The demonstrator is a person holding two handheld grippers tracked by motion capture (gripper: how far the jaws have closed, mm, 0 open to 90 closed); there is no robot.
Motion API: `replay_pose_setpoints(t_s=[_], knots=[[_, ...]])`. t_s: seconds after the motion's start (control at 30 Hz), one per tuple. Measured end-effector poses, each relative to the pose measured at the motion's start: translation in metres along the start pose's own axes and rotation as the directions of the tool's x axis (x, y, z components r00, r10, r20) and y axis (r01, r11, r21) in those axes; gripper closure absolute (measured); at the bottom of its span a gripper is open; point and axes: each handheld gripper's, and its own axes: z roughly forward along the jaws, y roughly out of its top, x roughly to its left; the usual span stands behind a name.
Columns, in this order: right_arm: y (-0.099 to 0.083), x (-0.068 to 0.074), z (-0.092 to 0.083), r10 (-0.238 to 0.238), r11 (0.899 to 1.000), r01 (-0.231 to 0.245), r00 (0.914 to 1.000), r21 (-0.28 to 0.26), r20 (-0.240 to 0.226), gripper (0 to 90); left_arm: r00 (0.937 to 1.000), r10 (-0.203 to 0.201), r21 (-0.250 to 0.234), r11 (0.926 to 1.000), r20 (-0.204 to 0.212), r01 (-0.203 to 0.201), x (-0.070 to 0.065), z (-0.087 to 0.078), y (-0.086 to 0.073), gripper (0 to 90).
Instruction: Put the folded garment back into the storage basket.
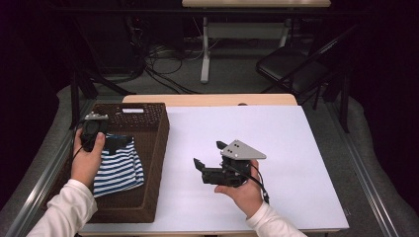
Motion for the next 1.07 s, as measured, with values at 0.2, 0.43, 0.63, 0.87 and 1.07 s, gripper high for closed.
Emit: replay_pose_setpoints(t_s=[0.2, 0.43, 0.63, 0.87, 1.07], knots=[[-0.011, -0.012, -0.014, 0.004, 1.0, -0.004, 0.9994, -0.002, 0.035, 14.3, 0.9971, 0.036, -0.057, 0.9979, 0.067, -0.032, -0.022, -0.01, -0.006, 0.1], [-0.028, -0.032, -0.029, 0.03, 0.999, -0.031, 0.9962, 0.015, 0.082, 14.3, 0.9909, 0.081, -0.106, 0.9919, 0.108, -0.069, -0.044, -0.022, -0.015, 0.1], [-0.037, -0.047, -0.044, 0.039, 0.999, -0.041, 0.9925, 0.014, 0.116, 14.3, 0.9901, 0.081, -0.148, 0.9869, 0.115, -0.064, -0.054, -0.034, -0.024, 0.1], [-0.047, -0.055, -0.056, 0.031, 0.999, -0.035, 0.9899, 0.027, 0.138, 14.3, 0.9827, 0.079, -0.169, 0.9844, 0.167, -0.051, -0.07, -0.038, -0.038, 0.1], [-0.054, -0.06, -0.061, 0.036, 0.999, -0.041, 0.9891, 0.028, 0.143, 14.3, 0.976, 0.118, -0.185, 0.9791, 0.183, -0.084, -0.082, -0.039, -0.049, 0.1]])
